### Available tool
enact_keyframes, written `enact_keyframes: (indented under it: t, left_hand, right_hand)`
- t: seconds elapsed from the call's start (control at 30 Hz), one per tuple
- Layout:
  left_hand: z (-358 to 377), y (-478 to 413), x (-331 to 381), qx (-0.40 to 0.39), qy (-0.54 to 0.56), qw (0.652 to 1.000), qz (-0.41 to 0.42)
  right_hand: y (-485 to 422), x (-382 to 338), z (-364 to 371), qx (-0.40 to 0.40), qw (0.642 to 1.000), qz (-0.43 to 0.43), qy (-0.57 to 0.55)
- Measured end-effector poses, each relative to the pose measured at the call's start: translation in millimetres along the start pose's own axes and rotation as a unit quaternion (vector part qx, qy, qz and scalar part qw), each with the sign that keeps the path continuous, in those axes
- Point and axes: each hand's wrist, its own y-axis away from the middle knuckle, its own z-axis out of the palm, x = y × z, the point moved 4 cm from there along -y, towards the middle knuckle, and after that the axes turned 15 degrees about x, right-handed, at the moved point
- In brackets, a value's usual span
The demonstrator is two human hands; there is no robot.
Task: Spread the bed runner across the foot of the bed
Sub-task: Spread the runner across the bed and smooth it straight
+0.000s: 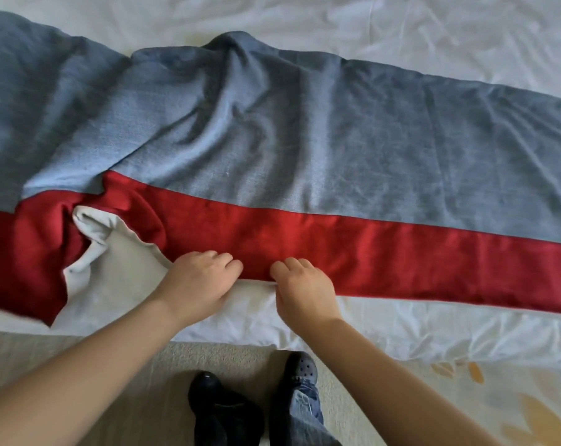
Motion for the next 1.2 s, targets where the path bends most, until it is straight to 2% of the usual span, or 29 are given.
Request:
enact_keyframes:
  t: [0.23, 0.37, 0.6, 0.7, 0.87, 1.2]
  left_hand:
    - [2, 8, 5, -0.055, -0.011, 0.998, 0.018]
    - [0, -8, 18, -0.037, -0.005, 0.999, 0.020]
    - [10, -27, 51, -0.029, -0.014, 0.999, 0.027]
    - [12, -41, 60, -0.019, -0.005, 1.000, 0.022]
    - [14, -69, 91, 0.006, 0.009, 0.998, 0.063]
    - [17, -69, 105, -0.015, 0.036, 0.997, 0.061]
  right_hand:
    - [17, 5, 4, 0.018, 1.000, -0.009, -0.012]
    - [20, 26, -9, 0.041, 0.999, -0.025, 0.012]
    - [52, 119, -42, 0.066, 0.989, 0.116, 0.069]
    - [68, 144, -52, 0.073, 0.992, 0.079, 0.061]
    - [78, 156, -55, 0.072, 0.997, 0.034, 0.019]
    - [91, 167, -53, 0.060, 0.997, -0.018, -0.046]
